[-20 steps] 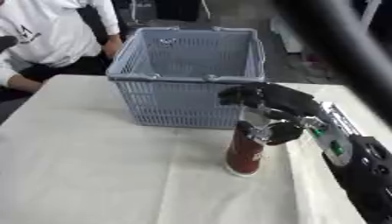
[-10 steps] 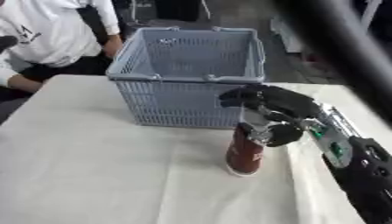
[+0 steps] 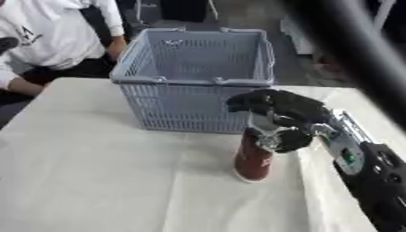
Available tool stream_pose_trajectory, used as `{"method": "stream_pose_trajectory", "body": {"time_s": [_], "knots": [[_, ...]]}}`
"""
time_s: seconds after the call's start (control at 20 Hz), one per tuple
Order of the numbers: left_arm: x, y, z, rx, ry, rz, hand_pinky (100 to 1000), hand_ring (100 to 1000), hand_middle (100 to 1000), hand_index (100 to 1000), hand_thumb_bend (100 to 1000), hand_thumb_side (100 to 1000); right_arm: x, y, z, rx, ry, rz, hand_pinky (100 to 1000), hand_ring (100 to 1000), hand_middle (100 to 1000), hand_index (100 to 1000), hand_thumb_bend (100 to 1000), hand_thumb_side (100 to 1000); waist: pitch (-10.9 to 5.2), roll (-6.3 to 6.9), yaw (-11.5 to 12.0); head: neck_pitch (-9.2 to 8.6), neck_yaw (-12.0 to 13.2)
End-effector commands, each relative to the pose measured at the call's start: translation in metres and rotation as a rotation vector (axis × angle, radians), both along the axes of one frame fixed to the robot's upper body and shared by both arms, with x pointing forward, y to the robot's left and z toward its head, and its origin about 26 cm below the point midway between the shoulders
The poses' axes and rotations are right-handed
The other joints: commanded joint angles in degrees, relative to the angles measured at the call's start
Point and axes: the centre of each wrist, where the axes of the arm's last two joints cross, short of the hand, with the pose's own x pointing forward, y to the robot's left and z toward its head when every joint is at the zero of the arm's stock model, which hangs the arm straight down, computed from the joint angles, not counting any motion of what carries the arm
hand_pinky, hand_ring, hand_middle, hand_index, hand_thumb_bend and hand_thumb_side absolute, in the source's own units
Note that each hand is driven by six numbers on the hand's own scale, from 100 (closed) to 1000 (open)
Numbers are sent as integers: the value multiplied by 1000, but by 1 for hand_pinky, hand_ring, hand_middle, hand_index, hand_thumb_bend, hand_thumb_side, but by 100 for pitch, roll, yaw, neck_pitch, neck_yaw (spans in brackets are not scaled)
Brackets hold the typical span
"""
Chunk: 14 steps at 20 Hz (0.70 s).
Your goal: Pick up objects on the table and place them in the box.
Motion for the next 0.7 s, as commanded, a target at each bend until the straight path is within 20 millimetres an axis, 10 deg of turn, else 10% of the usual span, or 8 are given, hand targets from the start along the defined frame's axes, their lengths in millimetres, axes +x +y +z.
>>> {"method": "stream_pose_trajectory", "body": {"time_s": [0.05, 0.7], "knots": [[-1, 1, 9, 23, -28, -6, 920, 737, 908, 1000, 453, 1000, 0, -1, 5, -72, -8, 51, 822, 832, 917, 957, 100, 1000, -49, 5, 7, -45, 67], [-1, 1, 9, 22, -27, -11, 920, 737, 908, 1000, 454, 1000, 0, 2, 0, -100, 11, 56, 788, 830, 918, 962, 100, 1000, -37, 5, 38, -45, 92]]}}
